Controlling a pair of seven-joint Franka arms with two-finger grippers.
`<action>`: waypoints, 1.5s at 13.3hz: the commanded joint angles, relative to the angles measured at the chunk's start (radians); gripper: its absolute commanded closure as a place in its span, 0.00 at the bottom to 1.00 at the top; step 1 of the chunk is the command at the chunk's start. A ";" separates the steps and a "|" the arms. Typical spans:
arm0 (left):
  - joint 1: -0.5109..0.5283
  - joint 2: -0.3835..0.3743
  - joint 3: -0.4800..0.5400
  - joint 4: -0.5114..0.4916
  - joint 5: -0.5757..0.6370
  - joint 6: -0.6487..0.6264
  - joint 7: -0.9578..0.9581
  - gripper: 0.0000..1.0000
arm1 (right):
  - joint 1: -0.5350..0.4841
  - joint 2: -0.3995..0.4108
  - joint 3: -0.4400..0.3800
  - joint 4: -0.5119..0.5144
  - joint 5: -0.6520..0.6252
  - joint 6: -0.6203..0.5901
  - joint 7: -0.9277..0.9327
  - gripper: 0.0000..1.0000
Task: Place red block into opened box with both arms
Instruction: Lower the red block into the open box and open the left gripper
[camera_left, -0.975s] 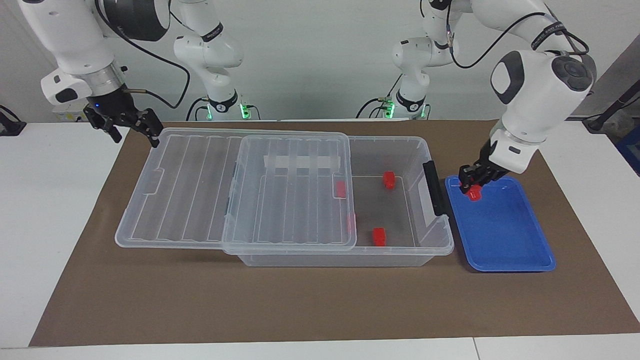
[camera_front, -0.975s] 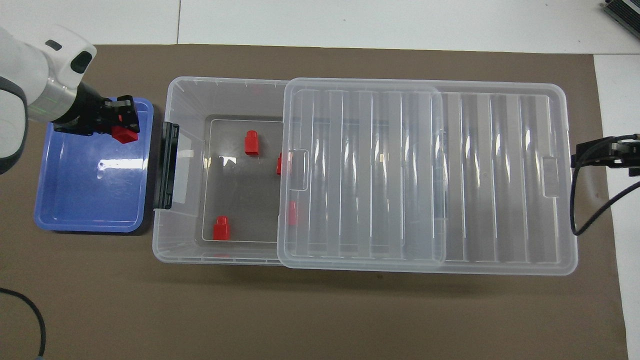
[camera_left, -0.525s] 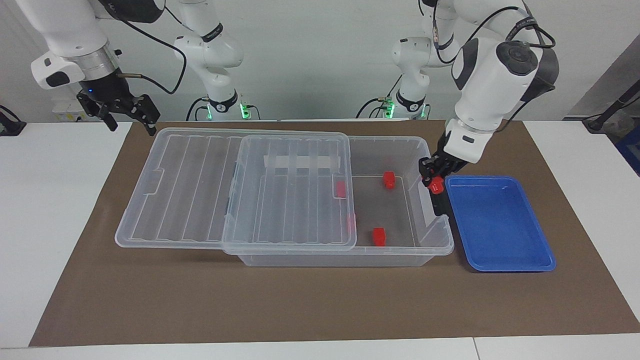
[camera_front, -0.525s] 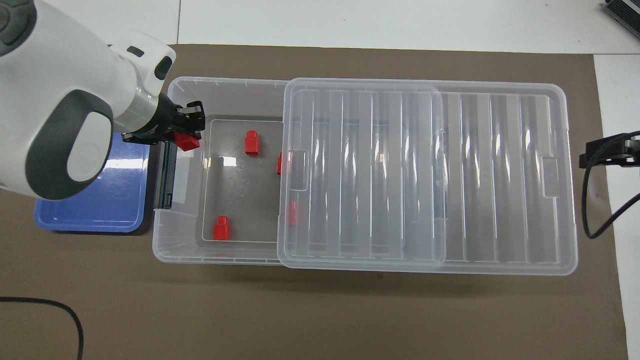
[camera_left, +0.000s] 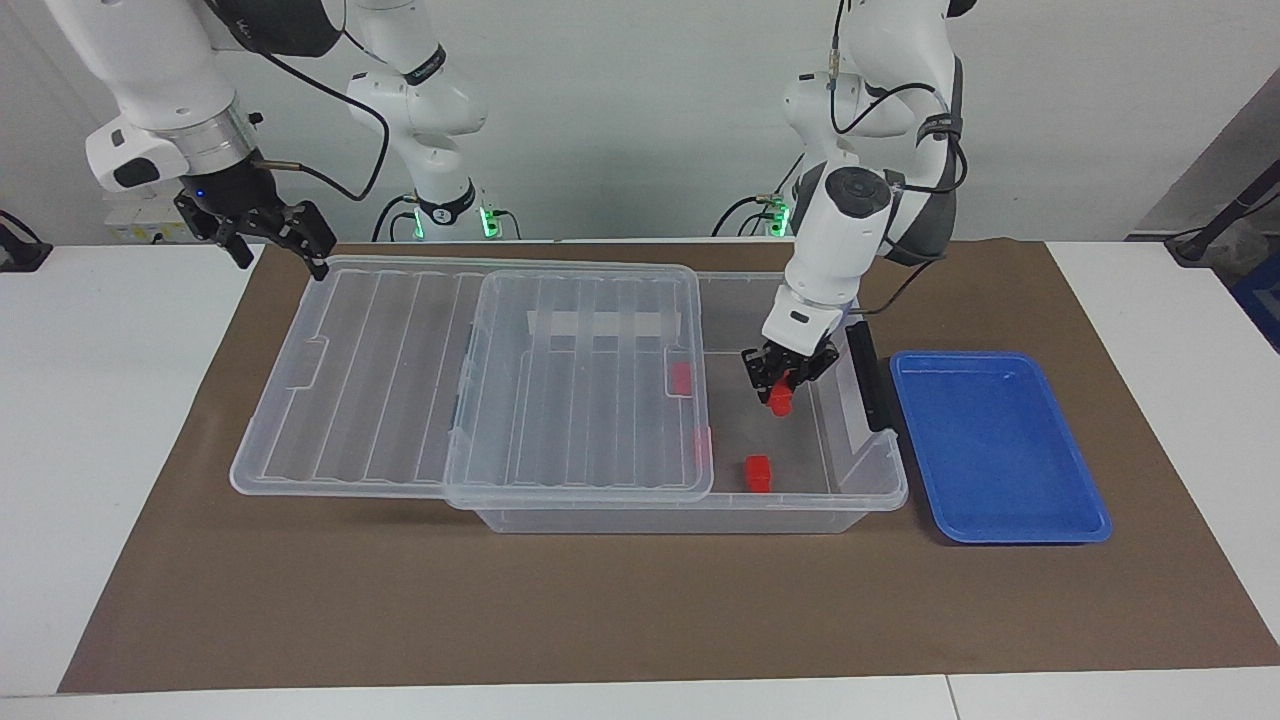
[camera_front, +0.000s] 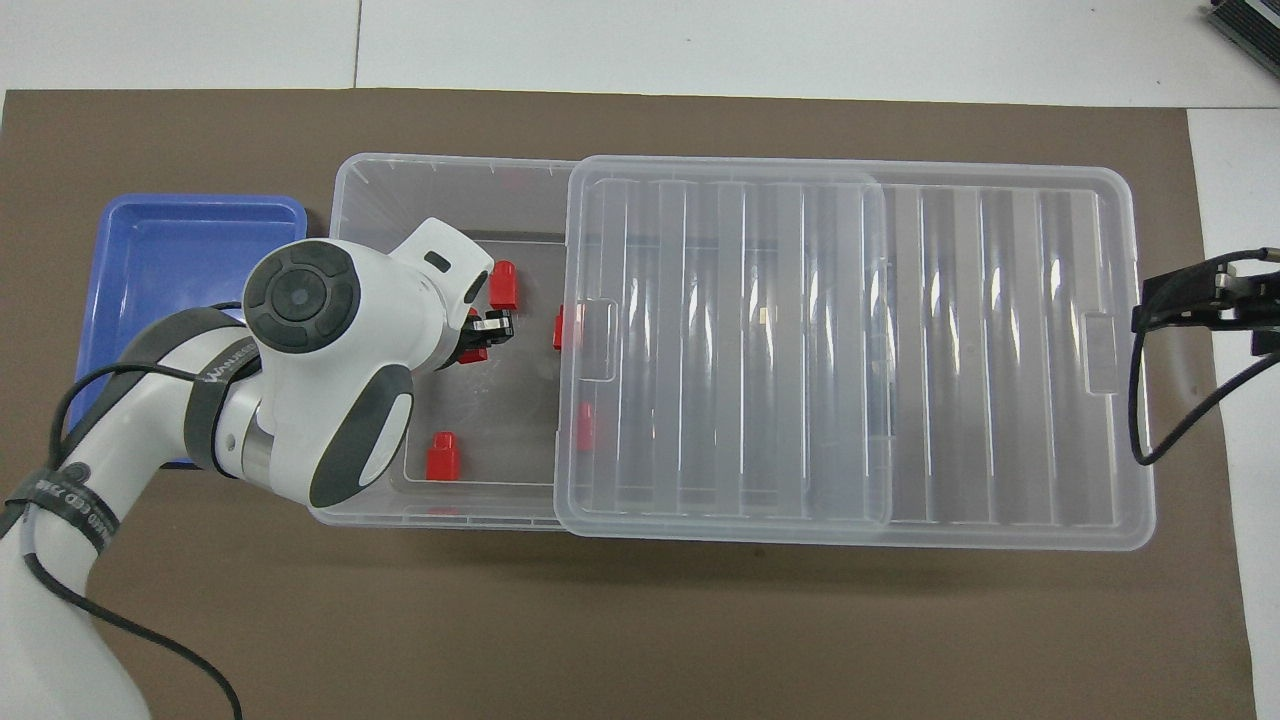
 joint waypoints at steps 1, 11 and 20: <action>-0.027 0.018 0.013 -0.021 0.085 0.031 -0.045 0.93 | -0.005 -0.009 0.008 -0.023 0.001 0.010 0.021 0.00; -0.021 0.130 0.016 -0.033 0.142 0.166 -0.079 0.93 | -0.003 -0.018 0.009 -0.042 0.001 0.029 0.007 0.00; -0.019 0.144 0.021 -0.064 0.173 0.195 -0.079 0.88 | -0.020 -0.017 0.008 -0.074 0.003 0.090 0.009 1.00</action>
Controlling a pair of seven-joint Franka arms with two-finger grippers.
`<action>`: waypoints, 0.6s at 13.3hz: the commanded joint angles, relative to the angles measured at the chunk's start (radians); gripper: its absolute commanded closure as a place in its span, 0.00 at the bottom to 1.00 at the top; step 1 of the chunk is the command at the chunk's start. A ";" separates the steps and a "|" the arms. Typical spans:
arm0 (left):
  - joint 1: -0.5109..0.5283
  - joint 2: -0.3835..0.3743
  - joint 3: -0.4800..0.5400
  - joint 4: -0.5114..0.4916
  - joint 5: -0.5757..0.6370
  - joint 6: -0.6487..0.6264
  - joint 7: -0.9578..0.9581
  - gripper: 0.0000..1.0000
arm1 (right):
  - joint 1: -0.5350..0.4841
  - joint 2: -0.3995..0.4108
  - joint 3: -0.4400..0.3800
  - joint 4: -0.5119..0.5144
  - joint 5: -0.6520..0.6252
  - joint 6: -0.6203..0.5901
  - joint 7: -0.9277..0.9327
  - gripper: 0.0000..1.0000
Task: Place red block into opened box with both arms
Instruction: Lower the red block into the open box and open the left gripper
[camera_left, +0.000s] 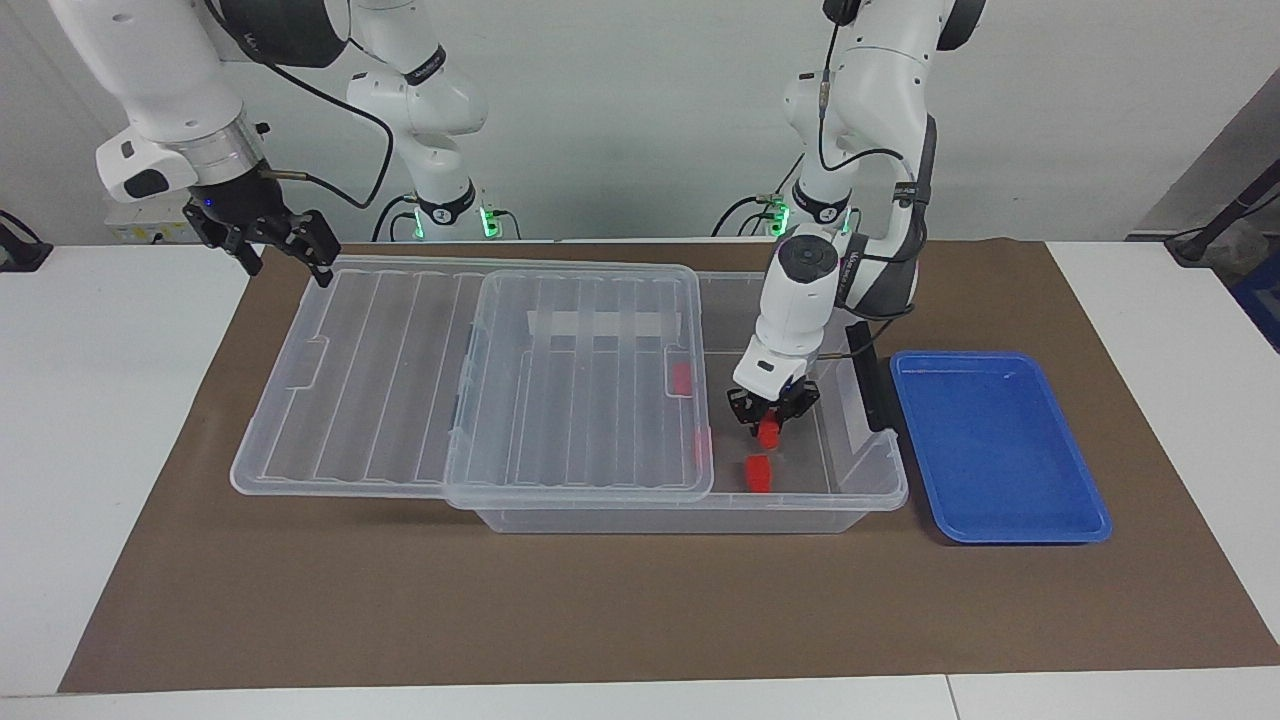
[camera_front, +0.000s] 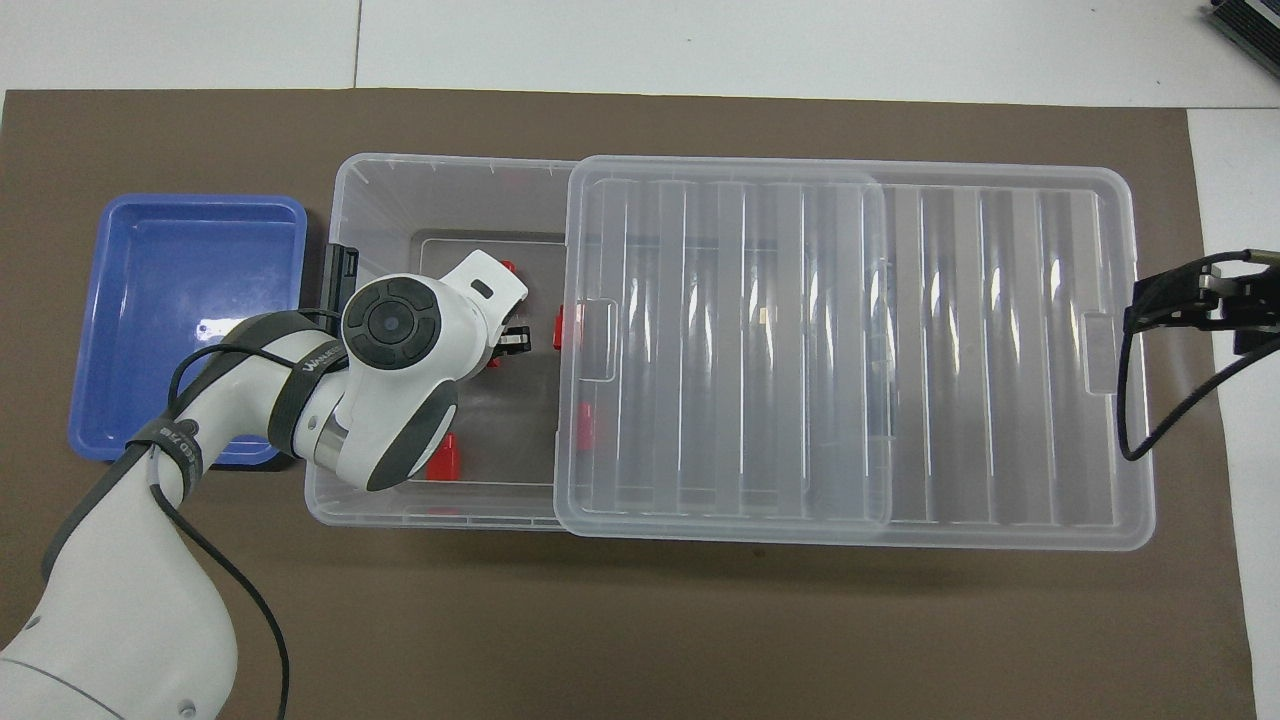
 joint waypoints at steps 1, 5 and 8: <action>-0.005 -0.006 0.011 -0.028 0.041 0.029 -0.026 0.88 | -0.026 -0.020 0.005 -0.068 0.001 0.066 0.014 1.00; -0.005 -0.006 0.011 -0.036 0.057 0.029 -0.024 0.52 | -0.099 -0.029 0.003 -0.161 0.001 0.188 0.005 1.00; -0.005 -0.006 0.012 -0.019 0.057 0.026 -0.024 0.16 | -0.154 -0.015 0.003 -0.210 0.003 0.245 -0.051 1.00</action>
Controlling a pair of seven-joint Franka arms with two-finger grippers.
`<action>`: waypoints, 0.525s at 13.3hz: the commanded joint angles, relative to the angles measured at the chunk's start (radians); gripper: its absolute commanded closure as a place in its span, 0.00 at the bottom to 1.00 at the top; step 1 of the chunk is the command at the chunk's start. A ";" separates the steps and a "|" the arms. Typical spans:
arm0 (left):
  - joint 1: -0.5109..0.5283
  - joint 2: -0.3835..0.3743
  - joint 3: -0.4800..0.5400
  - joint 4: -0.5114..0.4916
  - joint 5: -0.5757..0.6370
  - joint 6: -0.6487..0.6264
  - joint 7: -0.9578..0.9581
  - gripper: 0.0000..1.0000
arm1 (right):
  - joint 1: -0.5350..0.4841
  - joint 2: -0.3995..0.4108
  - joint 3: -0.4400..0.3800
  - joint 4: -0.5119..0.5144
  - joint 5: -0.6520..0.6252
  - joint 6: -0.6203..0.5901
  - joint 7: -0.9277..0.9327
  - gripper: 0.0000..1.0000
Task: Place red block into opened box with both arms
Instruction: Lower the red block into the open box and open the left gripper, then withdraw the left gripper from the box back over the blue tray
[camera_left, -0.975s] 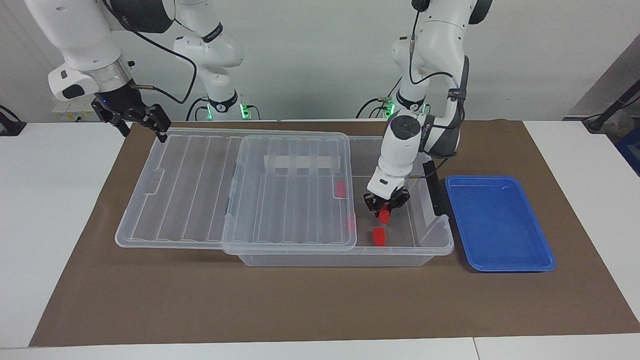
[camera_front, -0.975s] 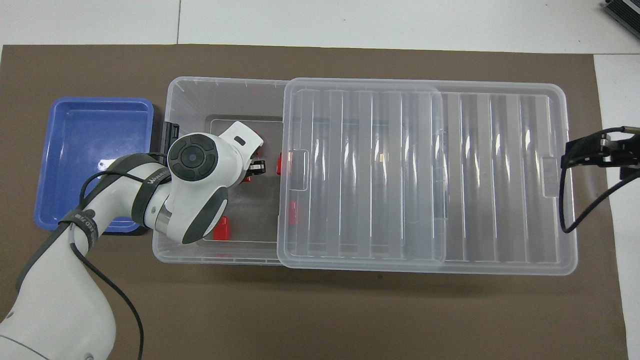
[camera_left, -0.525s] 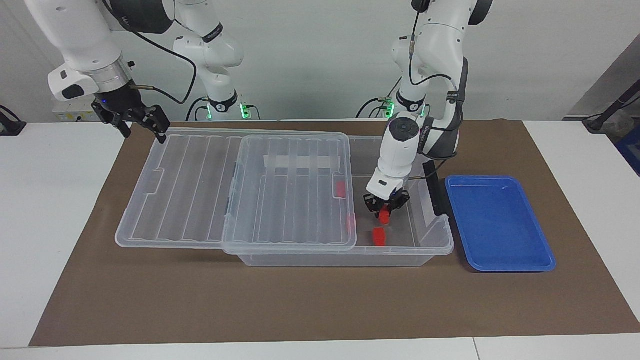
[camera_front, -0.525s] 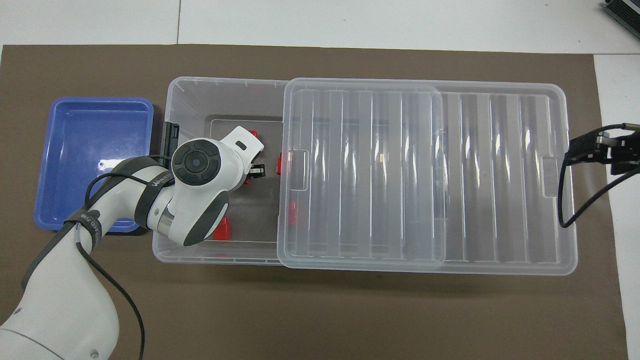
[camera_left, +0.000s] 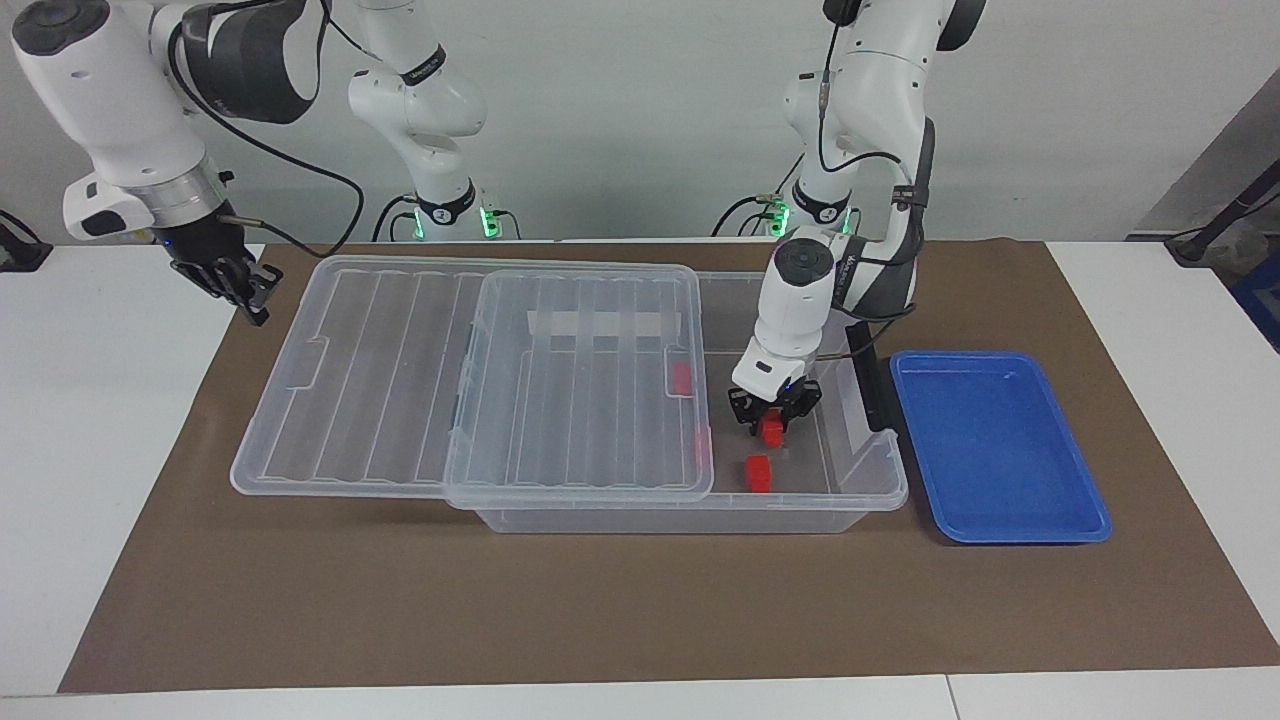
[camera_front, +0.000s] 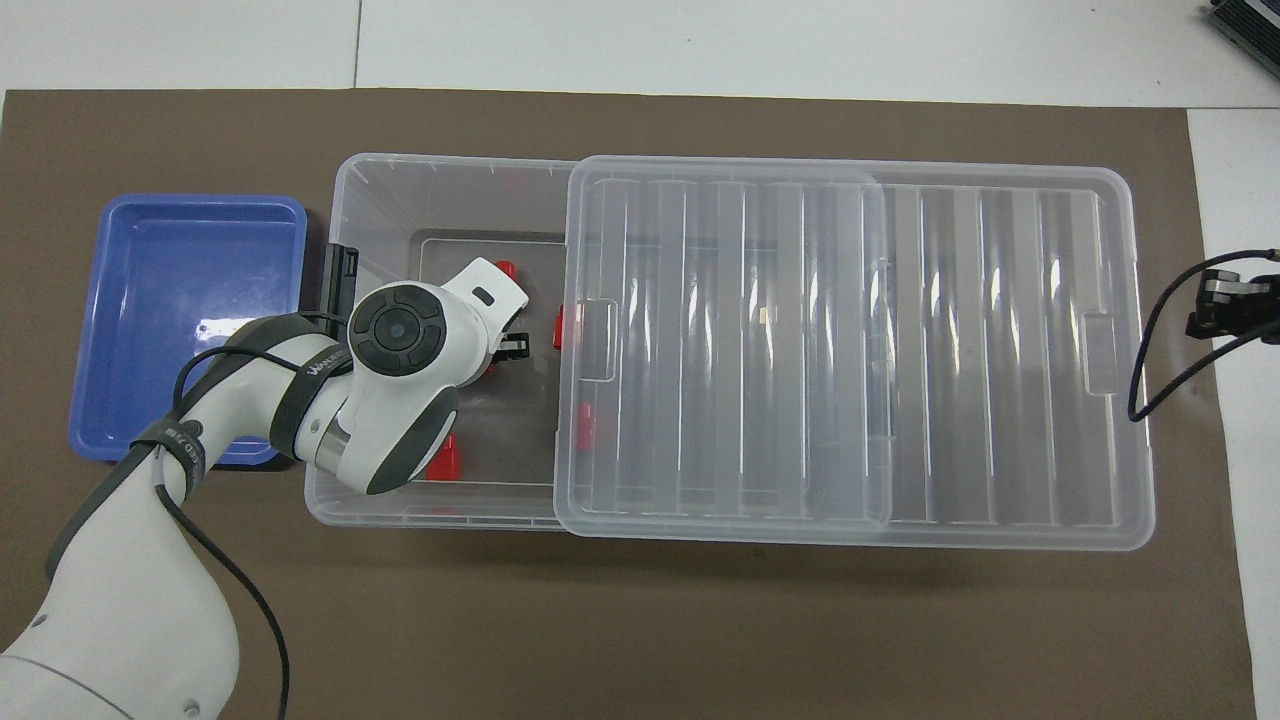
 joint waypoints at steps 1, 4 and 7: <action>-0.005 -0.005 0.011 0.016 0.028 0.007 -0.024 0.15 | -0.045 -0.015 0.007 -0.082 0.003 0.082 -0.052 1.00; -0.006 -0.010 0.008 0.114 0.025 -0.129 -0.024 0.15 | -0.078 0.003 0.006 -0.157 0.001 0.179 -0.106 1.00; -0.008 -0.034 0.002 0.212 0.015 -0.301 -0.019 0.15 | -0.083 0.021 0.007 -0.164 0.001 0.190 -0.114 1.00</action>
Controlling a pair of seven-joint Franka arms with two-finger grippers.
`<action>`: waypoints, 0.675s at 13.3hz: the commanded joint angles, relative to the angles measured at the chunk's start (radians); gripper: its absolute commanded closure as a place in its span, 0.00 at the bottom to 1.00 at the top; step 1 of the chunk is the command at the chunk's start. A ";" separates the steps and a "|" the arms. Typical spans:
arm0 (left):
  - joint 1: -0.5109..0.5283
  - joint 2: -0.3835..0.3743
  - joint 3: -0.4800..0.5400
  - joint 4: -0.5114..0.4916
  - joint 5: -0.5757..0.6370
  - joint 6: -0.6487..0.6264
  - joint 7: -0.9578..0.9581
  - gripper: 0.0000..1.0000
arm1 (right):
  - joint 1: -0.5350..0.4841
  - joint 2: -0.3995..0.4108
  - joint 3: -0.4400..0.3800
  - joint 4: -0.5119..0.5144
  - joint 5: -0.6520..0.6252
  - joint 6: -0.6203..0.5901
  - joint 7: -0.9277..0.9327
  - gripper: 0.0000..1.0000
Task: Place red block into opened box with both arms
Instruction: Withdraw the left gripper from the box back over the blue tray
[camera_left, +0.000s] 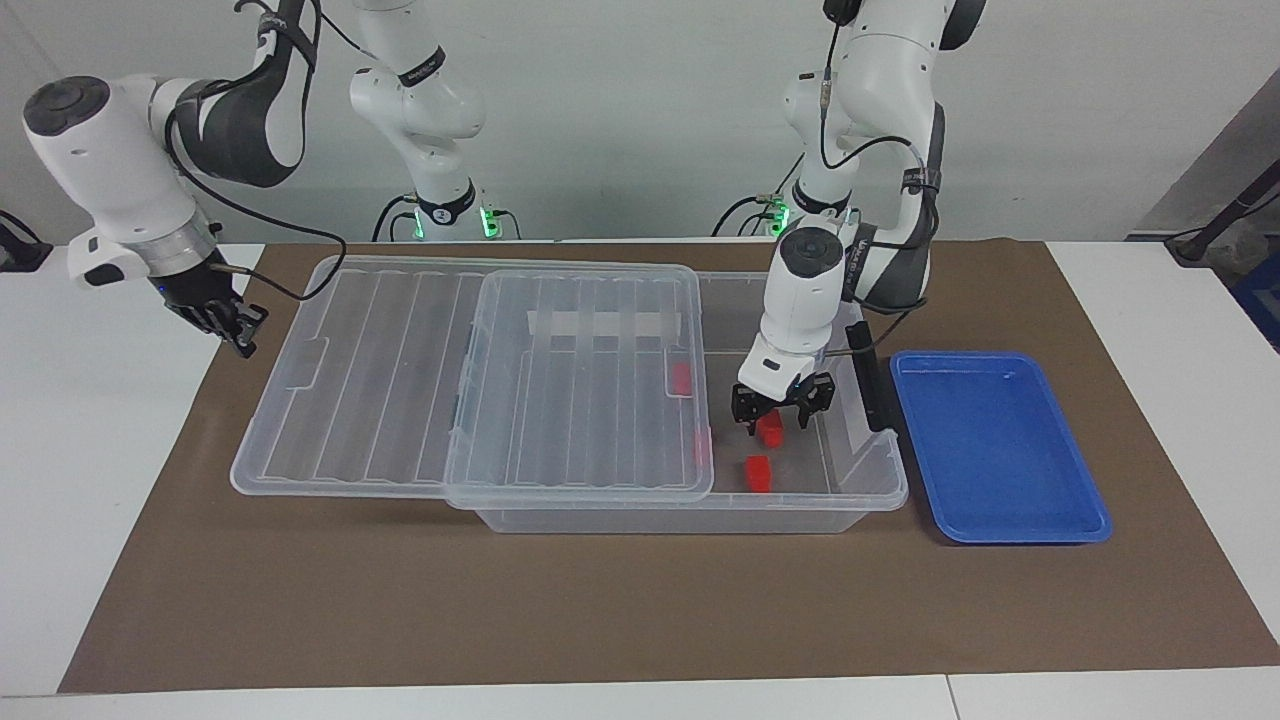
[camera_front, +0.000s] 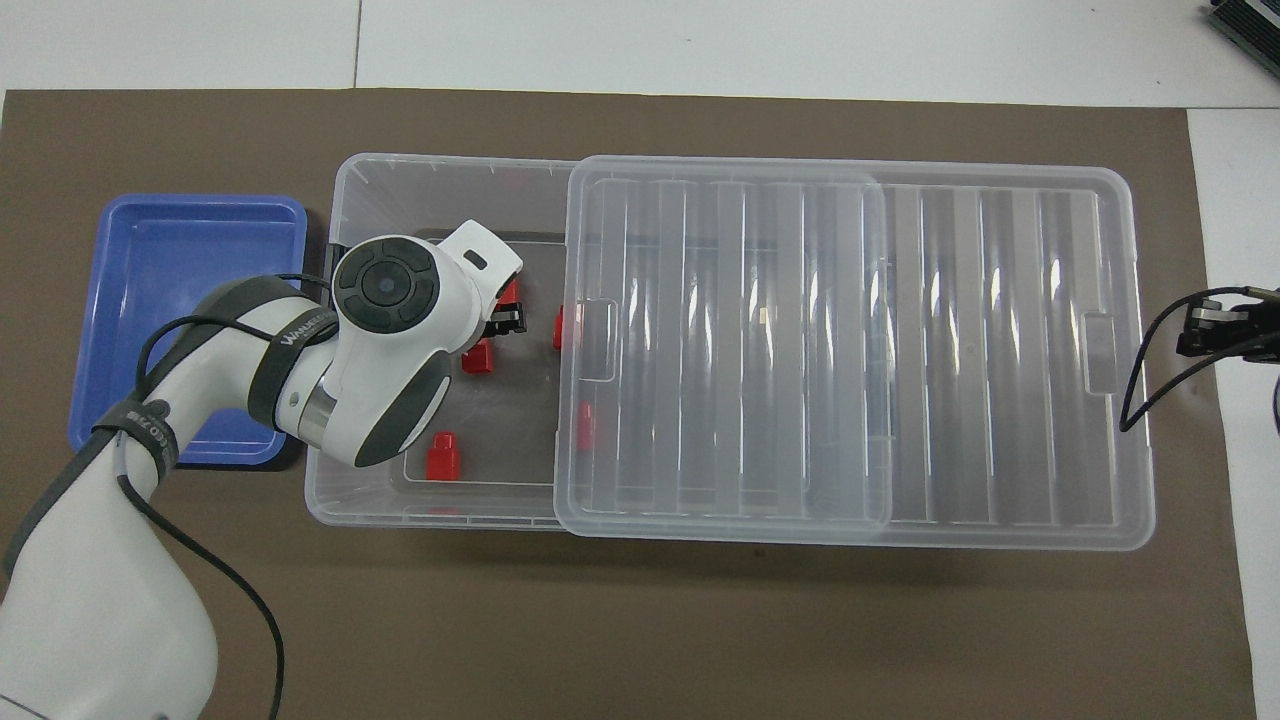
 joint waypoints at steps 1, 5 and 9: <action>-0.005 -0.034 0.000 0.080 0.011 -0.149 -0.015 0.15 | -0.008 0.006 0.009 -0.021 0.001 0.025 -0.025 1.00; 0.019 -0.100 0.005 0.200 -0.071 -0.364 0.002 0.16 | 0.000 0.015 0.011 -0.025 0.001 0.040 -0.025 1.00; 0.122 -0.193 0.017 0.307 -0.096 -0.588 0.230 0.00 | 0.010 0.017 0.017 -0.021 0.004 0.039 -0.048 1.00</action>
